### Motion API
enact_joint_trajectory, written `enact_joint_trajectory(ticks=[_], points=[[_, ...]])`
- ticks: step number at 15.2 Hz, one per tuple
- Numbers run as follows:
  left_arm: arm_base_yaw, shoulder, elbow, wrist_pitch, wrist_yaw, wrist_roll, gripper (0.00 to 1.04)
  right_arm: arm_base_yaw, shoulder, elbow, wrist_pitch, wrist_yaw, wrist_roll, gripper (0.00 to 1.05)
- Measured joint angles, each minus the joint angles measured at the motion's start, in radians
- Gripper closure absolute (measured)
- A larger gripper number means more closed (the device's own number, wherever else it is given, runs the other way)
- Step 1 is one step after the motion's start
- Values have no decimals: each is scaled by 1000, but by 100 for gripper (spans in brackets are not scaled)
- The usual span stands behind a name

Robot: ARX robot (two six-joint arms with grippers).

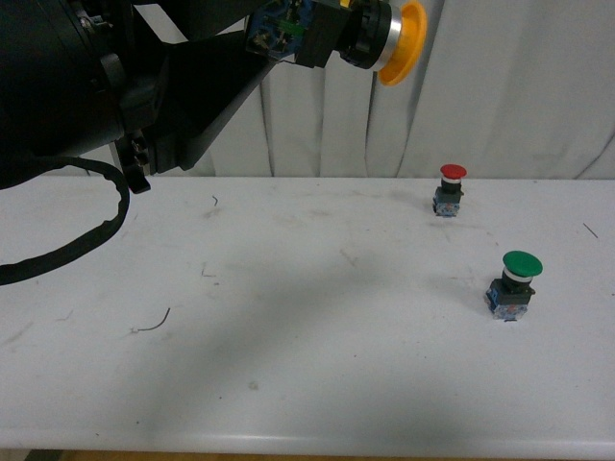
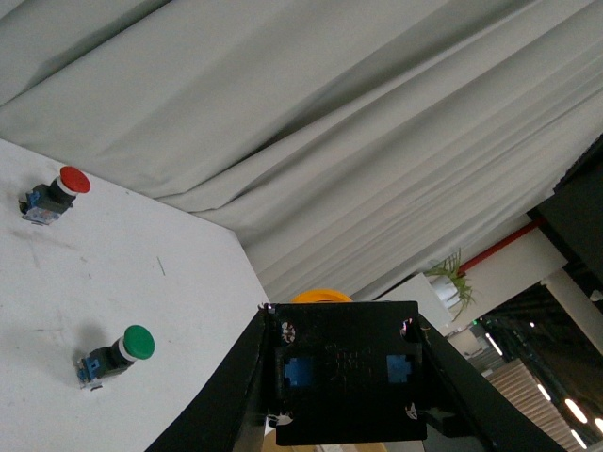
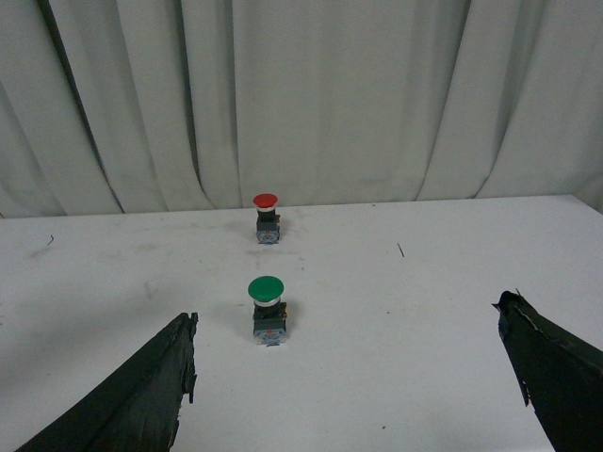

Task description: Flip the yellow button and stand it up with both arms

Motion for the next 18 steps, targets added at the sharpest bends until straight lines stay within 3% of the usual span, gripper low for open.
enact_joint_trajectory(ticks=[6, 7, 8, 10, 12, 14, 16, 18], points=[[0, 0, -2, 1, -1, -4, 69, 0, 0, 0, 0, 0, 0, 6], [0, 4, -2, -11, -3, -3, 69, -142, 189, 22, 119, -271, 151, 6], [-1, 6, -2, -22, -3, 0, 69, -179, 344, 50, 279, -342, 206, 6], [-1, 16, -2, -29, -6, 1, 69, -109, 727, 181, 668, -344, 241, 6], [-3, 21, -2, -24, -7, 1, 69, 2, 1103, 340, 958, -266, 241, 6], [-2, 21, -2, -33, -8, 1, 69, 80, 1317, 463, 1046, -294, 327, 6], [2, 19, -1, -39, -8, 1, 69, 134, 1417, 484, 1239, -431, 558, 6], [1, 19, -1, -43, -8, 2, 69, 200, 1498, 481, 1291, -472, 842, 6]])
